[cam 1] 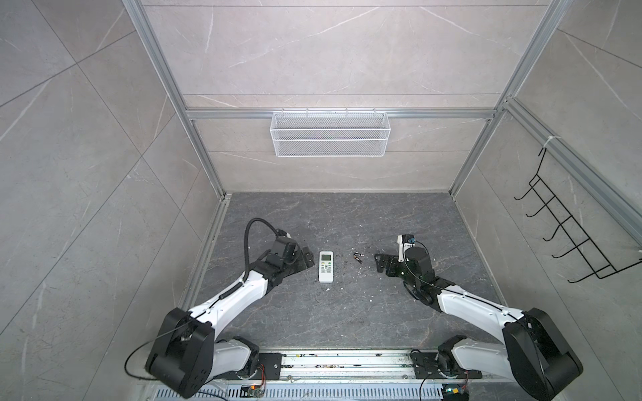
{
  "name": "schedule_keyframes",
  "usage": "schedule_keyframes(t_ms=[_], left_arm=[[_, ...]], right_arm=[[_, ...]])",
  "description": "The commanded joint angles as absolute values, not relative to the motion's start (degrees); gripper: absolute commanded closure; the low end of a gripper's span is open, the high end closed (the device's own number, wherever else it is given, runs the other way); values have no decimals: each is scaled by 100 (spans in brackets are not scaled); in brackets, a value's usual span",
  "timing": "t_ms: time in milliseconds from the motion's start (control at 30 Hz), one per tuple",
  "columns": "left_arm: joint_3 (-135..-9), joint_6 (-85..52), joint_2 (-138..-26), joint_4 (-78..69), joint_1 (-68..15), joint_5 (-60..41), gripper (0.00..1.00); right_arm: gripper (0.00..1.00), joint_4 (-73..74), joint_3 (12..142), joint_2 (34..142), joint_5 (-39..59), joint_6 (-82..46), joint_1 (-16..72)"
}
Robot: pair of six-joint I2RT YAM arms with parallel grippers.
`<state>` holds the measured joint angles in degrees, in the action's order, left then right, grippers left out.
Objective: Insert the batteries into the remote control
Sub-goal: 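Grasp the white remote with the left gripper while the right arm approaches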
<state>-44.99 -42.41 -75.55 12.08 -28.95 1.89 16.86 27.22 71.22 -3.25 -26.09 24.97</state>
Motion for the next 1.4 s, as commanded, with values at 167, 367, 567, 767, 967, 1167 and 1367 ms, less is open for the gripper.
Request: schedule_keyframes(t_ms=[167,367,567,767,967,1167,1367], left_arm=[[-6357,-3828,-9244,2465,-3634,795,14],[-7435,-3347,-10275,3380,-3957,1202,14],[-8031,-3216,-10991,3823,-4076,1410,12],[-8202,-3135,-11276,3822,-4071,1417,12],[-8445,-3028,-11569,3914,-4070,1352,11],[-8416,-3080,-11733,3738,-4069,1224,13],[-8200,-3281,-11589,3406,-4069,1136,24]], right_arm=[[1,2544,2510,7152,-1125,-2789,2513],[1,2276,2457,6865,-1069,-2841,2507],[1,2250,2523,6796,-679,-2660,2506],[1,2181,2638,6962,-413,-2534,2506],[1,2193,2654,7017,-320,-2497,2513],[1,2147,2620,6941,-493,-2564,2512],[3,2225,2611,7052,-512,-2652,2514]])
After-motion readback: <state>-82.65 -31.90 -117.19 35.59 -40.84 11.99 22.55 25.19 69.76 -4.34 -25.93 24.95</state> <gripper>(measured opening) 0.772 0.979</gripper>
